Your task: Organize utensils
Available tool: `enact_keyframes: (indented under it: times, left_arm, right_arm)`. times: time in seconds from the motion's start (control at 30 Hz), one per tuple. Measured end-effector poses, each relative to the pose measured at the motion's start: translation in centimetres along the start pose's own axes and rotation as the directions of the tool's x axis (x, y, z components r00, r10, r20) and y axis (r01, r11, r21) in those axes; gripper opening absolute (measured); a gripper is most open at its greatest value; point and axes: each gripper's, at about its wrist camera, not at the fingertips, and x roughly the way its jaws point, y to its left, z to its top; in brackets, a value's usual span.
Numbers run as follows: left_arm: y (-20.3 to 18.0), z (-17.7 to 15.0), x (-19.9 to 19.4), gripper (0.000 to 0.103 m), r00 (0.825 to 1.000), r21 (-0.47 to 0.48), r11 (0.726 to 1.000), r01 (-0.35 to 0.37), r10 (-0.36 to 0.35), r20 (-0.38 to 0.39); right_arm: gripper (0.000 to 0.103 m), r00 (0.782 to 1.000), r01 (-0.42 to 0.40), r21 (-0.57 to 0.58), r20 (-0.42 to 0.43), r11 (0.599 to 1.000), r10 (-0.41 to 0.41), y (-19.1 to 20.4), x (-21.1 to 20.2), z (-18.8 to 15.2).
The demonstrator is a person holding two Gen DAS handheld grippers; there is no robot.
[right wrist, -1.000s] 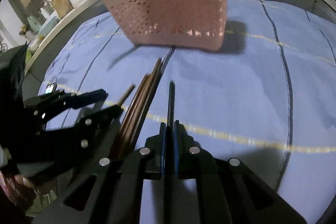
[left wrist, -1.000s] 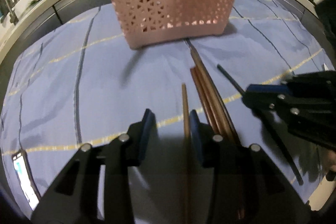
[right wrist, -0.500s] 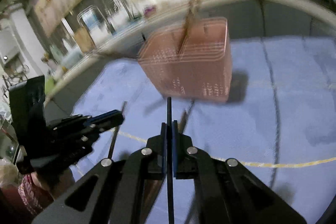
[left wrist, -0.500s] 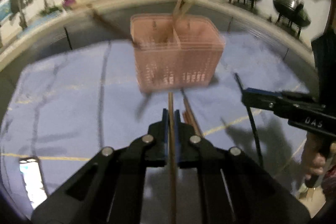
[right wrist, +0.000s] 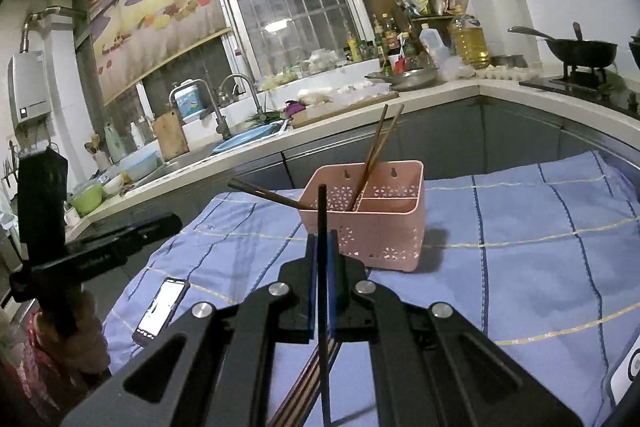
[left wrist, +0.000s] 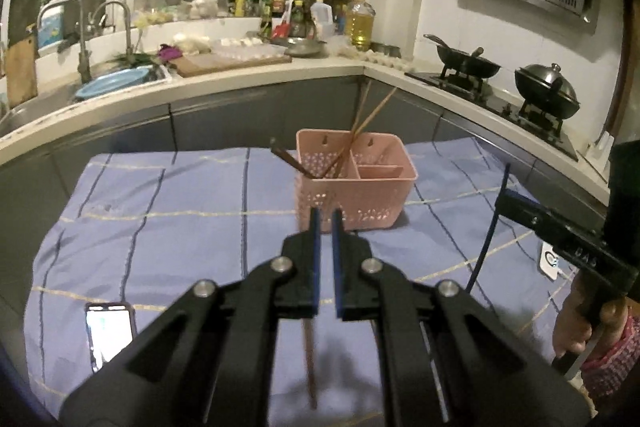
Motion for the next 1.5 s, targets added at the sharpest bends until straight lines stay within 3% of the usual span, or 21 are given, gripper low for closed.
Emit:
enact_keyframes:
  times: [0.27, 0.4, 0.5, 0.53, 0.57, 0.63, 0.7, 0.8, 0.97, 1.0, 1.07, 1.1, 1.2, 1.37, 1.5]
  left_arm:
    - [-1.6, 6.6, -1.9, 0.005, 0.990, 0.033, 0.999, 0.019, -0.023, 0.143]
    - [-1.8, 7.6, -1.5, 0.006, 0.993, 0.040, 0.999, 0.007, -0.012, 0.117]
    - [-1.9, 4.5, -0.3, 0.031, 0.998, 0.090, 0.996, -0.025, 0.020, 0.052]
    - [-2.0, 2.6, 0.7, 0.048, 0.998, 0.119, 0.991, -0.056, 0.054, 0.019]
    - [-1.9, 0.8, 2.0, 0.055, 0.997, 0.141, 0.987, -0.074, 0.078, -0.025]
    - [-1.5, -2.1, 4.8, 0.055, 0.986, 0.146, 0.986, -0.079, 0.098, -0.131]
    - [-1.0, -4.4, 8.3, 0.055, 0.965, 0.150, 0.984, -0.097, 0.130, -0.227]
    - [0.2, -5.1, 13.0, 0.055, 0.938, 0.177, 0.972, -0.156, 0.202, -0.283]
    - [2.7, -4.1, 18.7, 0.055, 0.904, 0.136, 0.971, -0.194, 0.231, -0.359]
    - [2.8, -4.2, 19.1, 0.051, 0.901, 0.139, 0.973, -0.187, 0.226, -0.369]
    - [2.9, -5.1, 20.3, 0.012, 0.887, 0.156, 0.975, -0.156, 0.208, -0.413]
    - [2.7, -5.1, 20.2, 0.007, 0.893, 0.165, 0.974, -0.153, 0.208, -0.399]
    - [2.4, -5.4, 19.1, 0.005, 0.889, 0.153, 0.982, -0.112, 0.168, -0.425]
    - [0.9, -4.1, 12.5, 0.005, 0.940, 0.124, 0.992, -0.031, 0.071, -0.333]
    - [-0.5, -0.7, 7.2, 0.005, 0.977, 0.103, 0.994, 0.025, -0.003, -0.213]
  right_arm:
    - [0.004, 0.996, -0.022, -0.009, 0.088, 1.000, 0.023, 0.4, 0.7, 6.1]
    - [0.004, 0.990, -0.045, 0.033, 0.137, 0.998, 0.040, 0.0, 1.0, 8.8]
    - [0.004, 0.984, -0.054, 0.051, 0.170, 0.997, 0.045, -0.8, 0.4, 8.5]
    - [0.004, 0.983, -0.054, 0.061, 0.177, 0.997, 0.042, -1.3, 0.1, 8.0]
    - [0.004, 0.982, -0.057, 0.069, 0.181, 0.996, 0.043, -1.6, -0.2, 7.6]
    - [0.005, 0.981, -0.061, 0.082, 0.190, 0.995, 0.044, -2.2, -0.5, 6.8]
    - [0.005, 0.980, -0.061, 0.089, 0.194, 0.994, 0.043, -2.5, -0.6, 6.5]
    - [0.005, 0.981, -0.066, 0.103, 0.191, 0.992, 0.045, -2.9, -0.5, 6.4]
    - [0.005, 0.979, -0.069, 0.106, 0.198, 0.992, 0.047, -3.0, -1.1, 6.2]
    - [0.005, 0.979, -0.068, 0.103, 0.201, 0.992, 0.047, -3.0, -1.3, 6.3]
    - [0.005, 0.978, -0.064, 0.093, 0.206, 0.994, 0.044, -2.9, -1.6, 6.3]
    - [0.005, 0.977, -0.062, 0.088, 0.209, 0.994, 0.043, -2.9, -1.7, 6.3]
    - [0.005, 0.976, -0.066, 0.087, 0.214, 0.994, 0.047, -2.7, -1.7, 6.4]
    - [0.005, 0.973, -0.091, 0.072, 0.217, 0.993, 0.073, -1.6, -1.9, 6.5]
    - [0.005, 0.970, -0.103, 0.049, 0.226, 0.994, 0.089, -0.4, -2.1, 7.1]
